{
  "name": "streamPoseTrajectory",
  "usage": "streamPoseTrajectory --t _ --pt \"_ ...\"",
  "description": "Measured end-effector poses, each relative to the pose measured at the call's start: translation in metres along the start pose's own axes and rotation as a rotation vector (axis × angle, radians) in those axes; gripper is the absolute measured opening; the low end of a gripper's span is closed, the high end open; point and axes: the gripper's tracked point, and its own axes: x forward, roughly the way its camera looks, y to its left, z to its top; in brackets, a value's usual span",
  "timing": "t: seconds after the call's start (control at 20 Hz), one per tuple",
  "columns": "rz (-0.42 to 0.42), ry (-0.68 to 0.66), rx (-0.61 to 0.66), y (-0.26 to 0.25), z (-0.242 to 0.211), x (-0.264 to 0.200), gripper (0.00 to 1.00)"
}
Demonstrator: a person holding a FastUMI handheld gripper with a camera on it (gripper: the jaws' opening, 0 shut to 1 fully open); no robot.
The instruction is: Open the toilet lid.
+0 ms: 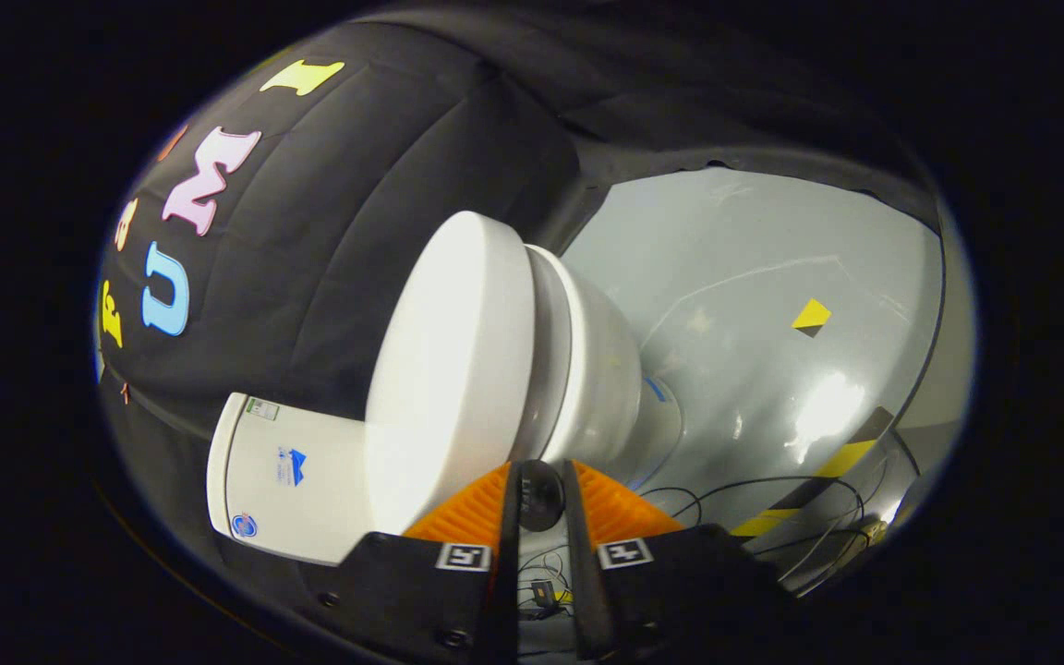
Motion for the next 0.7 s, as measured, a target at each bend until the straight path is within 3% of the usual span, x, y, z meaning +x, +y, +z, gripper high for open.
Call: streamPoseTrajectory --t 0.05,0.7 --pt "0.011 -0.001 0.005 0.002 0.004 -0.001 0.21" --pt "0.188 -0.015 0.175 0.009 0.002 0.007 0.21"
